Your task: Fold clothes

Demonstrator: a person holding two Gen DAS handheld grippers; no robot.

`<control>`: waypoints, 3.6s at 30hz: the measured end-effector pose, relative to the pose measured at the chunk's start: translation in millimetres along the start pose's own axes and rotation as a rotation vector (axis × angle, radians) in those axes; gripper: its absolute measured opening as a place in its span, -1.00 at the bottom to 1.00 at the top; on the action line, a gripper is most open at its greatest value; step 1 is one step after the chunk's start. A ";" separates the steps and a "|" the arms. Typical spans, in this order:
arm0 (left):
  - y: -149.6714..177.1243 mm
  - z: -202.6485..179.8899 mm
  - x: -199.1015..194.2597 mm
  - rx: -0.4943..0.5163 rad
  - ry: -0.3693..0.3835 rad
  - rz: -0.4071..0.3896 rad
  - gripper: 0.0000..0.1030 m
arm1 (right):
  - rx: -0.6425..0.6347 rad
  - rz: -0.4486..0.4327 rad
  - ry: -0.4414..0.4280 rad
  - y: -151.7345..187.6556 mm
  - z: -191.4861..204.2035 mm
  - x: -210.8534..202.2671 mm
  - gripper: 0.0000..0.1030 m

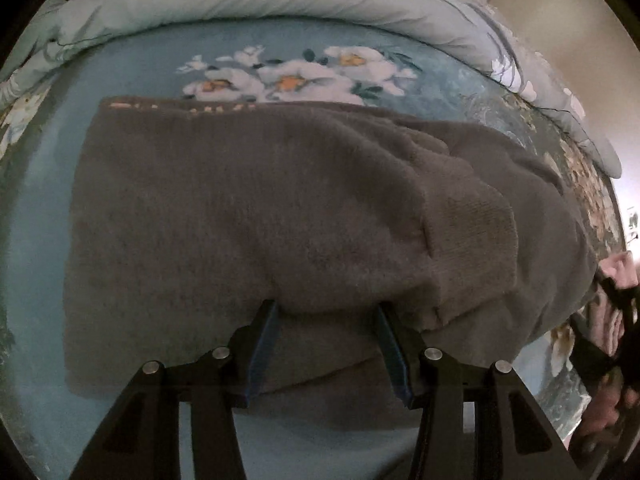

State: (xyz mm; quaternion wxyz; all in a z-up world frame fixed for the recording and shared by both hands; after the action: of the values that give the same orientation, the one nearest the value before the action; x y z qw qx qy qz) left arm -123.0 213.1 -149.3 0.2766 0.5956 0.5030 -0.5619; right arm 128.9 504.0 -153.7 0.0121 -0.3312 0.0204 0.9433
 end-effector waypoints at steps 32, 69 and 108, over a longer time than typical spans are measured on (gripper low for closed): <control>112.4 233.7 -125.2 -0.701 0.215 -0.330 0.10 | -0.997 0.063 0.023 222.7 281.1 37.6 -0.58; 43.2 120.3 -67.8 -0.505 0.445 -0.210 0.22 | -0.980 0.311 0.296 223.5 155.0 61.7 -0.08; 16.6 157.4 -89.7 -0.240 0.385 -0.218 0.11 | -1.688 0.742 0.181 321.1 223.9 157.8 -0.05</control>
State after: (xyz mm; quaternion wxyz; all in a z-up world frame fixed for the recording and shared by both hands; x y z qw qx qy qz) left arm -157.1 40.7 -102.1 0.1823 0.5968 0.6709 -0.4007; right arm -145.7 195.1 -68.0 -0.5376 -0.2747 -0.5679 0.5595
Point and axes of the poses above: each gripper's, at about its wrist camera, not at the fingertips, and x roughly the way its jaws point, z to its left, y to its underside, the point moved 5 cm from there along x, roughly the way its jaws point, and after that the axes turned 4 degrees about x, right-handed, at the moved point
